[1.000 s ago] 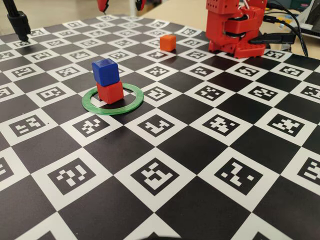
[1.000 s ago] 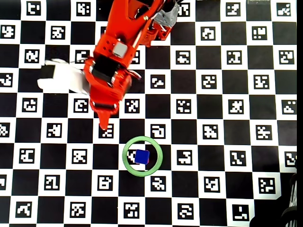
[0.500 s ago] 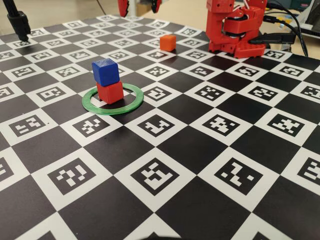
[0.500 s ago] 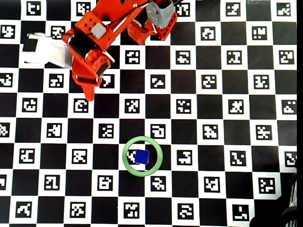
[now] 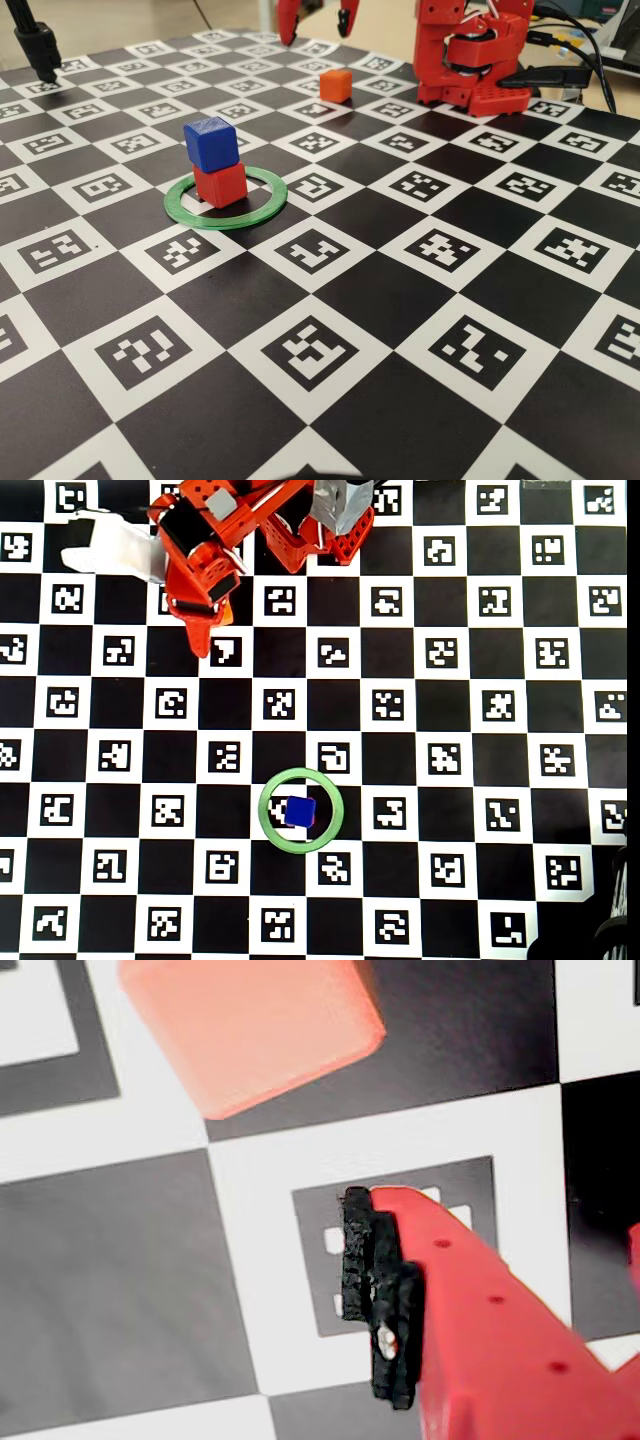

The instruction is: Grab the red cube then put it in the green circle then put the blue cube on top and finally the orange cube on top

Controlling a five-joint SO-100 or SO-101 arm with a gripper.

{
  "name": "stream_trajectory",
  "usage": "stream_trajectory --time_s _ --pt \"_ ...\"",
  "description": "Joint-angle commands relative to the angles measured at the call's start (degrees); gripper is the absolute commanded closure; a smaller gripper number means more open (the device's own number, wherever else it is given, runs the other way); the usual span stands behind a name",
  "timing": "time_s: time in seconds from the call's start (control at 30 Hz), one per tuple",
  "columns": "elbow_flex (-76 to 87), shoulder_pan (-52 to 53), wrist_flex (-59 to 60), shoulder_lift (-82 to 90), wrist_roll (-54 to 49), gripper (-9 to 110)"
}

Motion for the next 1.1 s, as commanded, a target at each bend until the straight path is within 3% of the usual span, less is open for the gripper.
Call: stream_trajectory --time_s 0.0,1.07 --pt "0.9 0.7 -0.9 4.0 -0.8 59" --pt "11.3 4.5 -8.5 7.6 -8.4 59"
